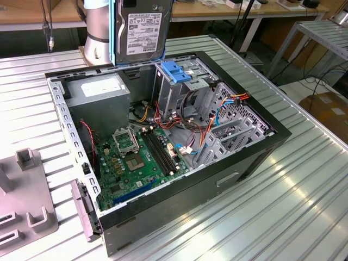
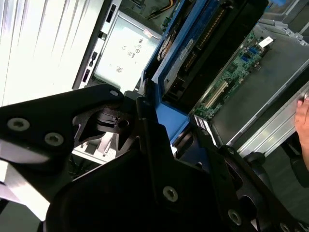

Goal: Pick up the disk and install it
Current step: 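Insert the disk into the insertion slot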

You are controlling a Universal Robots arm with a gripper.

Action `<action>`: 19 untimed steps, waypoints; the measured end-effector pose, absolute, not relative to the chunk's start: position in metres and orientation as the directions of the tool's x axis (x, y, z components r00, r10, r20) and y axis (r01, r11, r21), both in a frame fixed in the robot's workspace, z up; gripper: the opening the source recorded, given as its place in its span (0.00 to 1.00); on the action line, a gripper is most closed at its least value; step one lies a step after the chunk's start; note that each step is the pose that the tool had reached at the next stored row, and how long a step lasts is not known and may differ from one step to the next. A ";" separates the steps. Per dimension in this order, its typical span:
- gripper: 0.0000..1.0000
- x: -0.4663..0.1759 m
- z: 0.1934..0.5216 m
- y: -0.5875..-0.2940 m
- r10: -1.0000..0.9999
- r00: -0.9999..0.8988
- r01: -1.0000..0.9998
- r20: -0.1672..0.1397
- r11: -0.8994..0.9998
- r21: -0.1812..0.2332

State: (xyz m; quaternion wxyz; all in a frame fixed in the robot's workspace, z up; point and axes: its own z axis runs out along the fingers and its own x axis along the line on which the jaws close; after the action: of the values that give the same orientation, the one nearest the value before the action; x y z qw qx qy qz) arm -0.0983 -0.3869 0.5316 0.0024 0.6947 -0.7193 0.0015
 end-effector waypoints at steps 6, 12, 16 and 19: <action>0.37 -0.098 0.532 -0.410 -0.999 -0.035 -0.999 0.005 0.035 0.001; 0.37 -0.098 0.531 -0.434 -0.999 -0.035 -0.999 0.005 0.035 0.001; 0.37 -0.098 0.531 -0.452 -0.999 -0.035 -0.999 0.005 0.035 0.001; 0.37 -0.098 0.531 -0.473 -0.999 -0.035 -0.999 0.005 0.035 0.001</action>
State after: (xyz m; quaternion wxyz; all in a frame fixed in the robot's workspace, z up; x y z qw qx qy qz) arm -0.0981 -0.4732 0.5305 0.0023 0.6947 -0.7193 0.0015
